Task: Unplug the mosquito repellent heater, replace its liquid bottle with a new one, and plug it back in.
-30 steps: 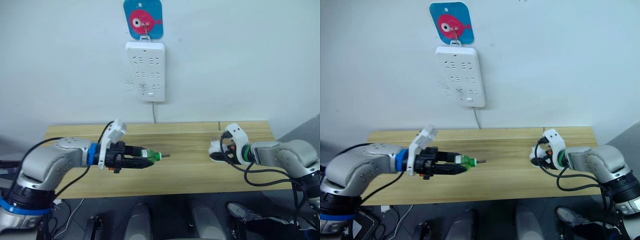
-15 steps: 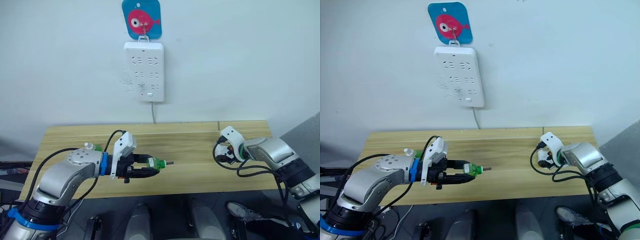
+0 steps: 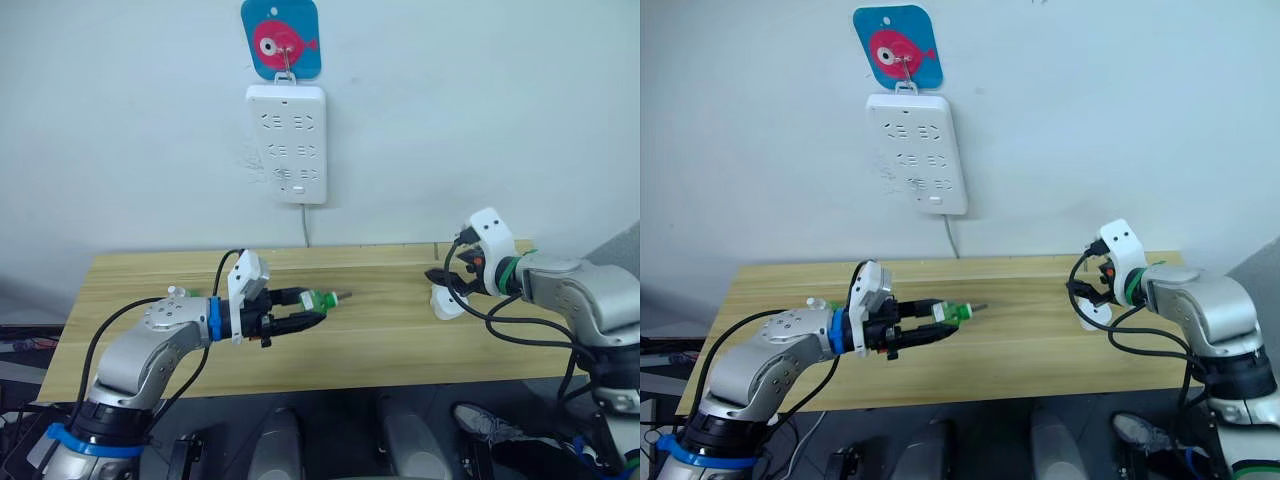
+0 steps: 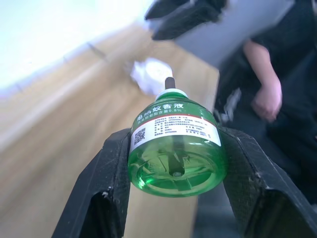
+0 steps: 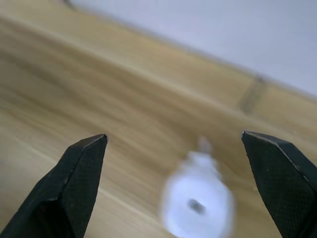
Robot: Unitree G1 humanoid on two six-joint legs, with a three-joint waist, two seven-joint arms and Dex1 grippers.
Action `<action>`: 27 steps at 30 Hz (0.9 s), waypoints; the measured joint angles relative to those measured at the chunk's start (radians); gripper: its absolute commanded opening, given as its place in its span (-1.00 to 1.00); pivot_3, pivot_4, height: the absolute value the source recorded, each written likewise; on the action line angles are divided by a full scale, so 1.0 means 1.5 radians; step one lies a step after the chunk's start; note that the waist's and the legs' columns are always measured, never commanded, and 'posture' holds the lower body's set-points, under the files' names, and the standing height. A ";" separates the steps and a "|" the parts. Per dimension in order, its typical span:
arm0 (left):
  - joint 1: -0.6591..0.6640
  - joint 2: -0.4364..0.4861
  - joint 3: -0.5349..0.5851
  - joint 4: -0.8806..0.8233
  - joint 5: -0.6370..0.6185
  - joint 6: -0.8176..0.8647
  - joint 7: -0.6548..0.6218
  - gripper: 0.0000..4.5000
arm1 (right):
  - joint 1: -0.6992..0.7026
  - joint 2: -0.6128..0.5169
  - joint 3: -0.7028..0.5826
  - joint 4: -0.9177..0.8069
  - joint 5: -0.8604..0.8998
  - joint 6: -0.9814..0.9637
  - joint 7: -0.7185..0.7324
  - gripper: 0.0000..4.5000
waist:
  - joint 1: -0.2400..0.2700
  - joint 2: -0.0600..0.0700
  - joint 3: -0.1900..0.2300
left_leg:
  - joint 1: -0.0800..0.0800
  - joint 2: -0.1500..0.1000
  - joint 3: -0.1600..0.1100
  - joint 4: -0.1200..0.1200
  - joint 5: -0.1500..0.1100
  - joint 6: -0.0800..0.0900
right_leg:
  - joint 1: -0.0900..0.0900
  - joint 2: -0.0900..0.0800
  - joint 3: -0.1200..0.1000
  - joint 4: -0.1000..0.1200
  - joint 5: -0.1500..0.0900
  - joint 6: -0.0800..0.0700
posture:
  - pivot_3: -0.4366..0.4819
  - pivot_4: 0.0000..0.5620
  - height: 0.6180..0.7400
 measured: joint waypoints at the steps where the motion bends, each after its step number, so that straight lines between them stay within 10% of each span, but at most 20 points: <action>1: -0.006 -0.016 0.003 0.000 0.000 -0.008 0.010 -0.02 | 0.010 0.046 -0.037 -0.030 0.031 0.007 -0.008 1.00 | 0.000 0.000 0.000 | 0.000 0.000 0.000 0.000 0.000 0.000 | 0.000 0.000 0.000 0.000 0.000 0.000 | -0.26 -0.29 0.75; 9: -0.060 -0.127 0.022 0.007 0.026 -0.073 0.112 -0.02 | 0.056 0.401 -0.273 -0.101 0.366 0.033 -0.230 1.00 | -0.001 0.001 -0.002 | 0.000 -0.001 0.000 0.000 0.000 -0.001 | 0.001 -0.001 0.000 0.001 0.001 0.001 | -0.26 -0.35 0.75; 24: -0.066 -0.181 -0.020 0.010 0.082 -0.147 0.144 -0.02 | 0.073 0.491 -0.129 -0.030 0.468 -0.102 -0.390 1.00 | -0.005 0.005 -0.007 | 0.001 -0.001 0.000 0.000 0.000 0.000 | 0.001 0.000 0.000 0.001 0.001 0.001 | -0.24 -0.40 0.75; 27: -0.066 -0.182 -0.021 0.010 0.086 -0.150 0.150 -0.02 | 0.069 0.490 -0.114 -0.021 0.471 -0.123 -0.392 0.74 | -0.004 0.004 -0.008 | 0.000 -0.001 0.000 0.000 0.000 0.000 | 0.001 0.000 0.000 0.001 0.001 0.001 | -0.24 -0.41 0.75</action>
